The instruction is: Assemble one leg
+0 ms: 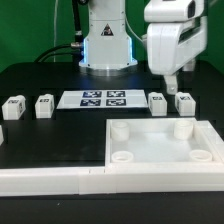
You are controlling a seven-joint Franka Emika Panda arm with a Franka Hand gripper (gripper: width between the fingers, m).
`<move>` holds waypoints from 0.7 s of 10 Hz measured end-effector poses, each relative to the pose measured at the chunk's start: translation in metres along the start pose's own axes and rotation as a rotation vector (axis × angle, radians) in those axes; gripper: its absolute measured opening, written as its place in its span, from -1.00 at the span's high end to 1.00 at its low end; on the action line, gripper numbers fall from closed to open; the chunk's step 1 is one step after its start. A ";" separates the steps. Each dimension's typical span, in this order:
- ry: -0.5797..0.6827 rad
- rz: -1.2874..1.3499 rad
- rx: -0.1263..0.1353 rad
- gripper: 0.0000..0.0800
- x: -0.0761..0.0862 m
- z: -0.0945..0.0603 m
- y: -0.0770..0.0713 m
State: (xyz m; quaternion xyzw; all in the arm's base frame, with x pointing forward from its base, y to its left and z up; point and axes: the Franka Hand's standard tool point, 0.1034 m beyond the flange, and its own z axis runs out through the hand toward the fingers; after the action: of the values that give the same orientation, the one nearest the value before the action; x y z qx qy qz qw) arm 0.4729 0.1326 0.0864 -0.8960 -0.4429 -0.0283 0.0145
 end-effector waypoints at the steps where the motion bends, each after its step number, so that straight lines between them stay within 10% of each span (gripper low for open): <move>1: 0.005 0.110 0.002 -0.62 0.005 0.002 -0.006; 7: 0.036 0.723 0.044 -0.62 -0.002 0.026 -0.027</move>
Offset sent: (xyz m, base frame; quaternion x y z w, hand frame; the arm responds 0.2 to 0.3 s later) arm 0.0000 0.0000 0.0000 0.0000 0.0000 0.2667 0.9638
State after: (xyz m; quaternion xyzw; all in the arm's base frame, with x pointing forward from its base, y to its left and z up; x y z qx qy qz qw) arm 0.4513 0.1491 0.0605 -0.9936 -0.0974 -0.0277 0.0508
